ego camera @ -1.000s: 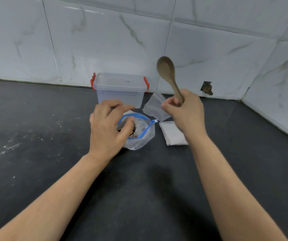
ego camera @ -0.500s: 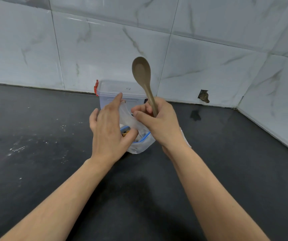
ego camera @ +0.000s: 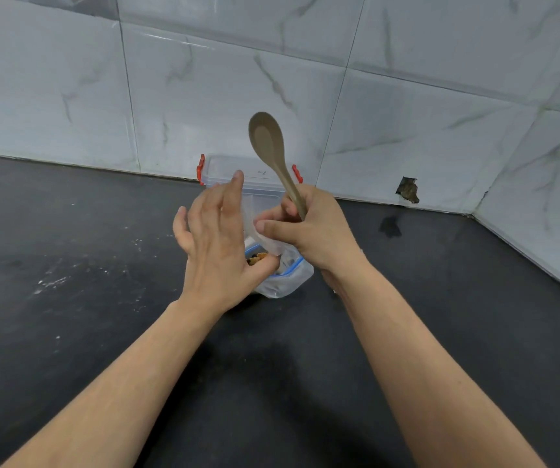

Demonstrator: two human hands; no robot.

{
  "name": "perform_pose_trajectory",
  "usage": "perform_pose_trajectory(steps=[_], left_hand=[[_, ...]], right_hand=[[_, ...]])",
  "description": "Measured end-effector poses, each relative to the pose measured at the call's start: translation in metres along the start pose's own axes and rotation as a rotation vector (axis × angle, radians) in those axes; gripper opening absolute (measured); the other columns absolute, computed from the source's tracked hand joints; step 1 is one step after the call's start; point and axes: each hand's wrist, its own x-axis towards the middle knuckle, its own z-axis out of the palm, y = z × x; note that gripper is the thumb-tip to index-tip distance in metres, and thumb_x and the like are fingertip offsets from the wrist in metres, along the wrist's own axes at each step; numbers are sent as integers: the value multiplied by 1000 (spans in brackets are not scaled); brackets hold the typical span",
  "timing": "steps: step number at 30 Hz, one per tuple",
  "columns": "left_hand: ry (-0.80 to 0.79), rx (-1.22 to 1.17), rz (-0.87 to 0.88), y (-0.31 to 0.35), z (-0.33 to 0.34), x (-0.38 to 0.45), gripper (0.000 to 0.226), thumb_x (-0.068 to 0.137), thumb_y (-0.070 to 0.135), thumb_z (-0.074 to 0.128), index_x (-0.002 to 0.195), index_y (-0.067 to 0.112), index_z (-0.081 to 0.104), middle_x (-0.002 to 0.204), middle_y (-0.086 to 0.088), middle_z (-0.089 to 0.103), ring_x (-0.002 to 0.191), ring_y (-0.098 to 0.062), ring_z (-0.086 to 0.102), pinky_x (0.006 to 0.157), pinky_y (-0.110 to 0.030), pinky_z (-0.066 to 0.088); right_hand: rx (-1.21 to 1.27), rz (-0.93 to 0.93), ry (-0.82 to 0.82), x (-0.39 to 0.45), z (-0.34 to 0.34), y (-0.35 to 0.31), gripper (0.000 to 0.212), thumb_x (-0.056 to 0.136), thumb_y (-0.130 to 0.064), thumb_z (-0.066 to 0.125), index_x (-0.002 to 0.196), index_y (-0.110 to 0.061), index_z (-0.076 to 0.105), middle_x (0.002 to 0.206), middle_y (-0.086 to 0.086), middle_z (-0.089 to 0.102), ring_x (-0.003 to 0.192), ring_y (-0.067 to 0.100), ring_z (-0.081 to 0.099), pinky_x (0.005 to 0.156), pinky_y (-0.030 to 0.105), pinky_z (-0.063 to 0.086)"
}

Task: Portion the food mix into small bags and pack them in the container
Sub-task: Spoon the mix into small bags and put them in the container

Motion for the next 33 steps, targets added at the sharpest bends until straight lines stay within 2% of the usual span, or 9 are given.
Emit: perform_pose_trajectory(steps=[4, 9, 13, 15, 18, 21, 25, 28, 33], left_hand=[[45, -17, -4, 0, 1, -1, 92, 65, 51, 61, 142, 23, 19, 125, -3, 50, 123, -20, 41, 112, -51, 8], [207, 41, 51, -5, 2, 0, 60, 69, 34, 74, 119, 21, 44, 108, -3, 57, 108, -19, 48, 107, -52, 19], [229, 64, 44, -8, -5, 2, 43, 73, 33, 64, 110, 18, 48, 104, -4, 59, 104, -21, 51, 106, -50, 20], [221, 95, -2, -13, -10, 5, 44, 69, 31, 59, 109, 15, 50, 102, -4, 59, 102, -22, 49, 105, -51, 21], [129, 148, -112, -17, -15, 10, 45, 66, 31, 58, 108, 15, 57, 99, -1, 60, 97, -23, 53, 102, -48, 27], [34, 79, -223, -14, -13, 12, 52, 65, 39, 53, 113, 19, 55, 106, 2, 58, 103, -19, 51, 90, -37, 29], [-156, -10, -377, -11, -7, 9, 57, 66, 49, 57, 117, 27, 45, 115, 3, 52, 109, -22, 51, 87, -39, 36], [-311, -23, -457, -13, -5, 8, 61, 64, 54, 62, 116, 31, 40, 113, 4, 53, 103, -25, 55, 88, -44, 45], [-530, -161, -588, -14, -7, 12, 78, 66, 63, 70, 123, 23, 36, 112, 2, 55, 101, -25, 56, 85, -39, 46]], right_hand=[[-90, -37, 80, 1, 10, 1, 39, 73, -3, 71, 61, -21, 39, 74, 1, 71, 72, 21, 69, 69, 47, 58], [-480, -215, 382, 5, 16, -5, 16, 79, -16, 63, 69, -14, 51, 61, -3, 57, 60, 19, 55, 65, 32, 49], [-390, -147, 302, -1, 11, -13, 36, 81, -45, 66, 66, -23, 41, 60, -11, 48, 57, 9, 47, 58, 29, 41], [-357, -42, 292, -2, -2, -11, 51, 88, -59, 49, 58, -21, 34, 55, -6, 41, 56, 13, 41, 55, 33, 33], [-470, 81, 187, -4, -29, 0, 56, 98, -50, 35, 55, -16, 48, 51, -1, 43, 53, 15, 40, 55, 32, 27], [-609, 150, 24, -8, -46, 10, 41, 93, -40, 53, 74, -7, 68, 54, 1, 49, 54, 15, 42, 55, 30, 30], [-698, 171, -36, -10, -45, 9, 27, 87, -36, 64, 74, -13, 70, 56, -6, 58, 58, 12, 53, 54, 25, 37], [-796, 132, -38, -7, -27, 14, 12, 88, -27, 62, 90, -21, 72, 84, -4, 70, 85, 17, 64, 66, 24, 40], [-1069, 3, 53, -1, 0, 35, 21, 92, -17, 51, 104, -19, 67, 99, 2, 69, 87, 24, 62, 66, 28, 38]])
